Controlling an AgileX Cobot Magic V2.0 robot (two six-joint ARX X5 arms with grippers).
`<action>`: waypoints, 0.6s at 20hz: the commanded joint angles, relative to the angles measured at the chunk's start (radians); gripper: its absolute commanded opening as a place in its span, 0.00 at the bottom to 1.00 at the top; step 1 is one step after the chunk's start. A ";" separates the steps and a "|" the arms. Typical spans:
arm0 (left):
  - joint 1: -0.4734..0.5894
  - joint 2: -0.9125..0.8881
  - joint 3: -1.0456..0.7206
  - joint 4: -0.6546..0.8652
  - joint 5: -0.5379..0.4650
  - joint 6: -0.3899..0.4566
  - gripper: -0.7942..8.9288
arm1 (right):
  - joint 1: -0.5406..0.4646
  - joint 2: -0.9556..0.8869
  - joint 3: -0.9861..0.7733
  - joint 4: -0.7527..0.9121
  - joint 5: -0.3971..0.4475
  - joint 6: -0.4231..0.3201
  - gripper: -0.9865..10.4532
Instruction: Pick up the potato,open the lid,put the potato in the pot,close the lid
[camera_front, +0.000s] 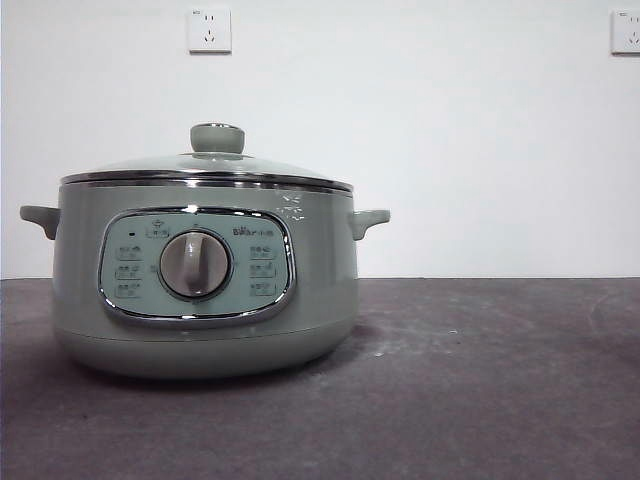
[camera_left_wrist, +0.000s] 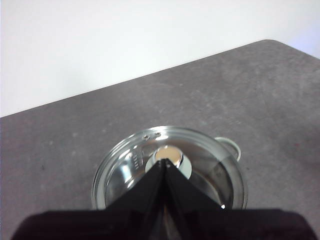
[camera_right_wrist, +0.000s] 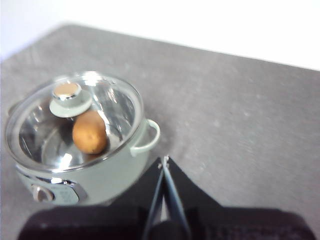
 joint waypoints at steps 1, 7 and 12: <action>-0.021 -0.076 -0.126 0.045 -0.017 -0.007 0.07 | 0.001 -0.062 -0.140 0.097 0.004 0.016 0.07; -0.040 -0.180 -0.268 0.108 -0.013 -0.062 0.07 | 0.000 -0.104 -0.260 0.135 0.006 0.017 0.07; -0.037 -0.179 -0.268 0.093 -0.014 -0.080 0.08 | 0.000 -0.079 -0.259 0.150 0.014 0.043 0.07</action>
